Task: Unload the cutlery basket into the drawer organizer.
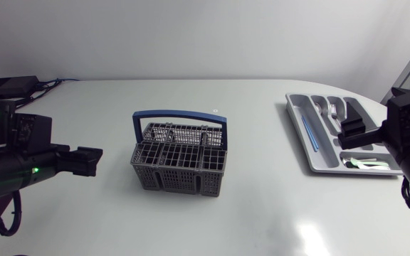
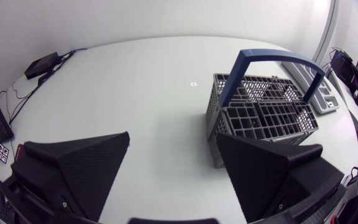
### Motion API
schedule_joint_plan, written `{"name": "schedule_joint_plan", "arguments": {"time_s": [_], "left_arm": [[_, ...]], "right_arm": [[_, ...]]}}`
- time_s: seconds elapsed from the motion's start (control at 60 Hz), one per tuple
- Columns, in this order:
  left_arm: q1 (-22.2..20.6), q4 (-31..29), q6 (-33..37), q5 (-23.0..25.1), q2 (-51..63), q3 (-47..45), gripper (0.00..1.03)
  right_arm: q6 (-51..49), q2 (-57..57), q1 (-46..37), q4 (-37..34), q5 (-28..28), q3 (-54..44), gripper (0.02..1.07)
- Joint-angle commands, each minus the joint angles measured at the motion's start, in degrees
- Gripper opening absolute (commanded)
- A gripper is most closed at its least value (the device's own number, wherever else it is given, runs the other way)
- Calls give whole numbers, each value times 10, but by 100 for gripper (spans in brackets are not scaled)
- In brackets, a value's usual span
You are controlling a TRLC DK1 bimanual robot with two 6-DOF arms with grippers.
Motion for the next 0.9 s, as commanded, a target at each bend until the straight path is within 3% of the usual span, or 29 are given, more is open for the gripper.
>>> {"name": "schedule_joint_plan", "arguments": {"time_s": [0.0,0.433,0.883], "left_arm": [[5,13,14,-4,-11,-29,98],[5,41,25,-5,-78,-83,98],[15,55,26,-6,-191,-148,98]], "right_arm": [[48,-31,6,9,7,-31,103],[119,-148,66,10,78,-108,103],[197,-283,33,-109,6,-154,103]]}}
